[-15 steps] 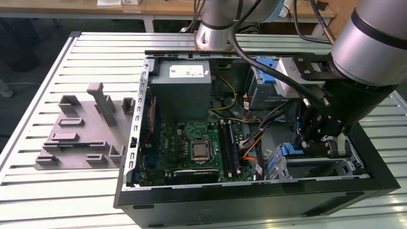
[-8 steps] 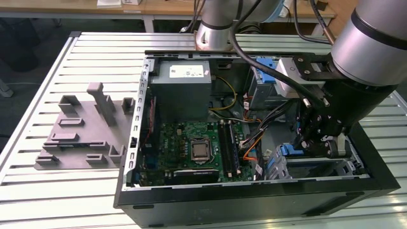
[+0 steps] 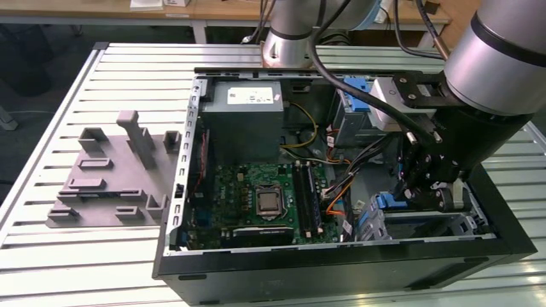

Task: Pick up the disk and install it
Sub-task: 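Insert the first disk wire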

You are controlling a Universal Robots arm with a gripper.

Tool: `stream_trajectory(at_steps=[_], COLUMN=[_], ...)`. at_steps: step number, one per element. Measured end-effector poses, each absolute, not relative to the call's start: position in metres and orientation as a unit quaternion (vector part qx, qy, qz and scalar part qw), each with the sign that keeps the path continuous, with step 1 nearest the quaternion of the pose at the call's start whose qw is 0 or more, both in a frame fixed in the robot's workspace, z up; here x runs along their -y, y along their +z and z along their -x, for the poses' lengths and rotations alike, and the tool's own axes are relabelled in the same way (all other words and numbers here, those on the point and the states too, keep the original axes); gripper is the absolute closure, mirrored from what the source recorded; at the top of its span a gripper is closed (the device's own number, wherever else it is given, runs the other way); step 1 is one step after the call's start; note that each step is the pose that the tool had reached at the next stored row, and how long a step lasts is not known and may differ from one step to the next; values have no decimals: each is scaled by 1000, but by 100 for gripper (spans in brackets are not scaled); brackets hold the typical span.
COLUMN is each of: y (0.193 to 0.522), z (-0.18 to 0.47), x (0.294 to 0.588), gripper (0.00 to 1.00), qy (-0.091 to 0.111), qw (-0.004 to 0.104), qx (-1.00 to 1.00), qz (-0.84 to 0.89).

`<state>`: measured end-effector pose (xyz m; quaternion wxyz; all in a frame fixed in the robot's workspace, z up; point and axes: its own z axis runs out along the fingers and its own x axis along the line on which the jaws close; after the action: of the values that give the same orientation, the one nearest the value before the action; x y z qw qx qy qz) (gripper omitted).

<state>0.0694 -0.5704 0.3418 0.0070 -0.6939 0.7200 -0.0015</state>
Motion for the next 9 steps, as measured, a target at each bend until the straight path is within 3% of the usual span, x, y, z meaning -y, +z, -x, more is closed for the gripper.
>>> stream_trajectory(at_steps=[9], y=[342], z=[-81], x=[570], gripper=[89], qy=[-1], qw=[7], qx=[-720], qz=[694])
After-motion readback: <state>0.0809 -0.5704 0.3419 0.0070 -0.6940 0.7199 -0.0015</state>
